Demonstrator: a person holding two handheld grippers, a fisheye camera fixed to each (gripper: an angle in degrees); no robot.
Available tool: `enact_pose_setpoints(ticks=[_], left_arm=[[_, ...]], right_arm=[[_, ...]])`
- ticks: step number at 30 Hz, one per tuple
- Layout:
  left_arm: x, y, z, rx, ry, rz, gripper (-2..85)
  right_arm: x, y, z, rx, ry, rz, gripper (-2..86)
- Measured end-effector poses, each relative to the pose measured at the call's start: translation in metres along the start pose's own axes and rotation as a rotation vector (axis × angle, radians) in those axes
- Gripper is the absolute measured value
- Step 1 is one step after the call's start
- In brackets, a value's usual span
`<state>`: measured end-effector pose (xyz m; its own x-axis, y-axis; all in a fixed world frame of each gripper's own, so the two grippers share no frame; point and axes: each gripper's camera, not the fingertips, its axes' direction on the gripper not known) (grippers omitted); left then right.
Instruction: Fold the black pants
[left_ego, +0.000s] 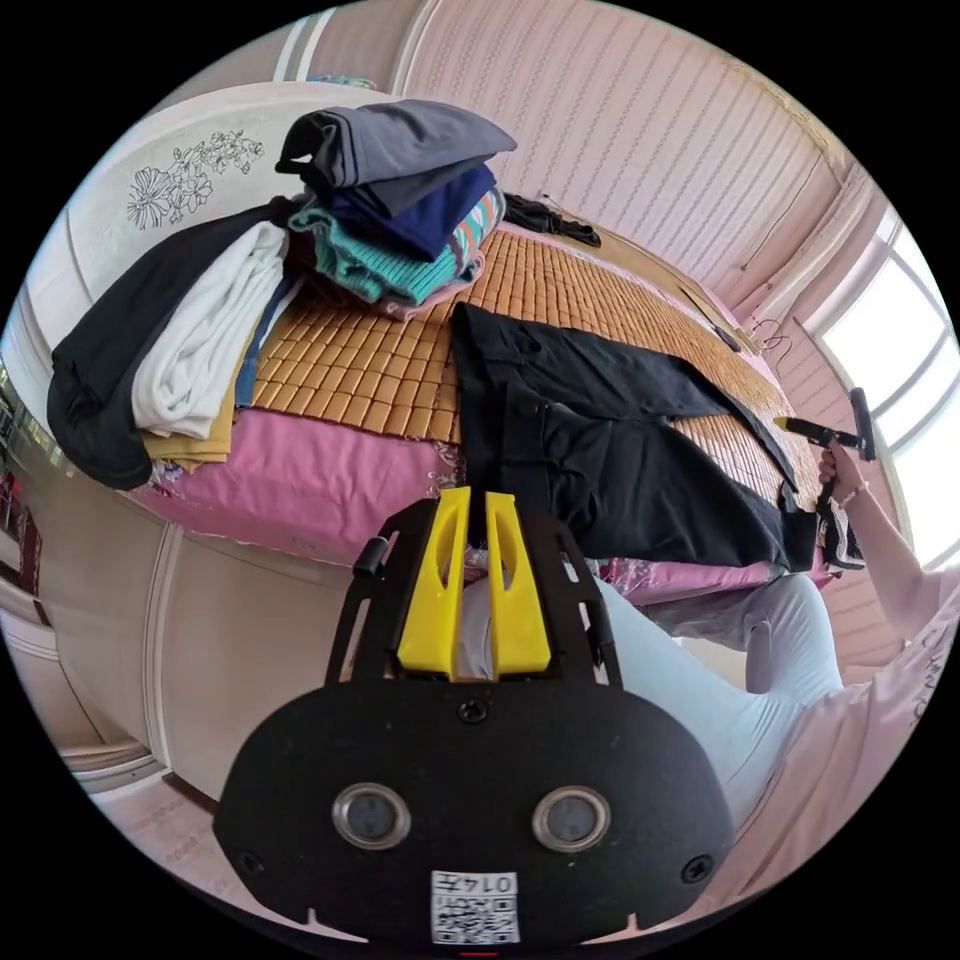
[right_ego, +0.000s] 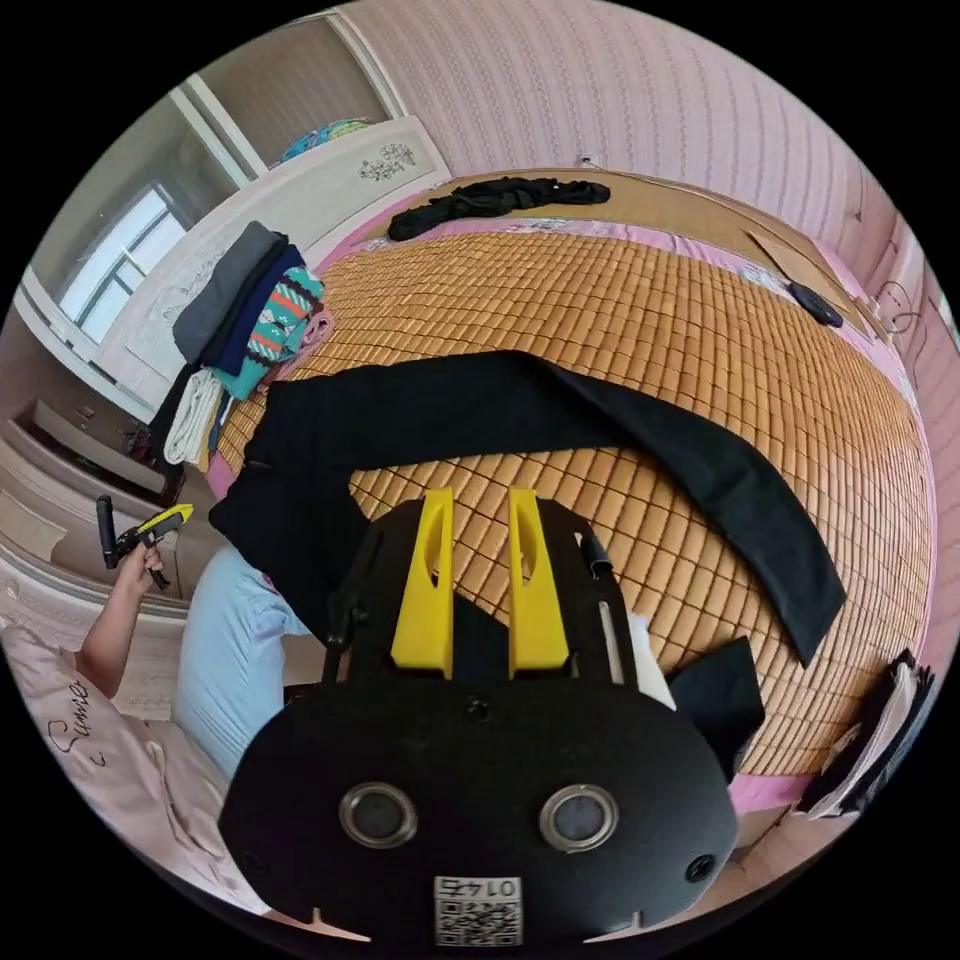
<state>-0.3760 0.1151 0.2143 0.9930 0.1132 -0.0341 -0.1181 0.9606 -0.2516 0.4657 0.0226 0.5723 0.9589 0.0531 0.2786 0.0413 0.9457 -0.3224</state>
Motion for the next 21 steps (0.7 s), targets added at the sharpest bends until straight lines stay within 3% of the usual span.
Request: enact_pose_setpoints(ticks=[6,10,13,18,21], left_arm=[[0.037,-0.062,0.032,0.022,0.082,0.135,5.1],[0.071,-0.111,0.082,-0.019,0.152,0.182,6.6],[0.088,-0.146,0.125,-0.073,0.146,0.169,7.5],[0.112,-0.180,0.188,-0.166,0.037,0.183,8.1],[0.130,-0.183,0.212,-0.185,-0.055,0.256,8.3]], right_arm=[[0.094,0.065,-0.021,-0.040,0.273,0.318,12.8],[0.125,0.074,-0.029,-0.044,0.430,0.369,13.3],[0.146,0.061,-0.024,-0.093,0.500,0.334,13.2],[0.159,0.024,0.016,-0.267,0.675,0.091,11.4],[0.168,0.022,0.034,-0.343,0.607,-0.008,5.5]])
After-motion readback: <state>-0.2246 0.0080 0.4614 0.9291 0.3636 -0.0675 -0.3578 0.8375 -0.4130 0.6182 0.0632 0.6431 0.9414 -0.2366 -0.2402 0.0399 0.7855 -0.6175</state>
